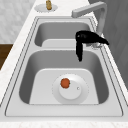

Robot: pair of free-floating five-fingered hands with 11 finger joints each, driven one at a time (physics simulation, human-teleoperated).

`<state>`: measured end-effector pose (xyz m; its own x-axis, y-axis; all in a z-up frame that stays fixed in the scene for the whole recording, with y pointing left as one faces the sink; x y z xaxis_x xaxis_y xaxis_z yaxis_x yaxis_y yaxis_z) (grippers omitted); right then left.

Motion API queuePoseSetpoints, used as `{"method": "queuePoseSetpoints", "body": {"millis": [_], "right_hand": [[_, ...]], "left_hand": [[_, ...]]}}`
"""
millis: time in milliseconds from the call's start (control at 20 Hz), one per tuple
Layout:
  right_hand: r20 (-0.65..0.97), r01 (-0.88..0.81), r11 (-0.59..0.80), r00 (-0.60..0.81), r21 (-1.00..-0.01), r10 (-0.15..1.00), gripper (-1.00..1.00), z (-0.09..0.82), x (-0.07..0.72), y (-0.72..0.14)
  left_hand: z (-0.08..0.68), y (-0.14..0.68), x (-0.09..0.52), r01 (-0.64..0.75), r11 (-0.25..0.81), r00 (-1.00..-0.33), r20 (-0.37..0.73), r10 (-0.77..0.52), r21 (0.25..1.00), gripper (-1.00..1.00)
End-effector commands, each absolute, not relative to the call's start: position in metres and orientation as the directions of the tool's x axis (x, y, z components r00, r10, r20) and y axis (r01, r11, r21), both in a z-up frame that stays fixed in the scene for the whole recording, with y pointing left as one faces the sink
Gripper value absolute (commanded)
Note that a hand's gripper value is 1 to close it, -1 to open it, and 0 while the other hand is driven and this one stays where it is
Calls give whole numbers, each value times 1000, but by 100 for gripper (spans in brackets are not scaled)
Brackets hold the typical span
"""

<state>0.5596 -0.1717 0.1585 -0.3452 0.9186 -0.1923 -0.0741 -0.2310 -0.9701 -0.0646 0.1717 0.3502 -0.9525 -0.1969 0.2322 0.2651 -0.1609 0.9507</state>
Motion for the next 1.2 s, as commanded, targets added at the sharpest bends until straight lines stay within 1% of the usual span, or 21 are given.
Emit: {"method": "queuePoseSetpoints", "body": {"millis": [0,250,750,1150], "right_hand": [[-216,-73,-256,-349,-964,912,-100,169,565,-172],[-200,-107,-257,-377,-961,904,-100,162,596,-162],[-187,-209,-275,-364,-938,913,-100,146,665,-143],[-179,-175,-259,-374,-950,910,-100,130,663,-148]], "left_hand": [[350,172,-65,265,-161,-953,232,-197,951,0],[350,172,-65,265,-161,-953,232,-197,951,0],[350,172,-65,265,-161,-953,232,-197,951,0],[350,172,-65,265,-161,-953,232,-197,951,0]]}}
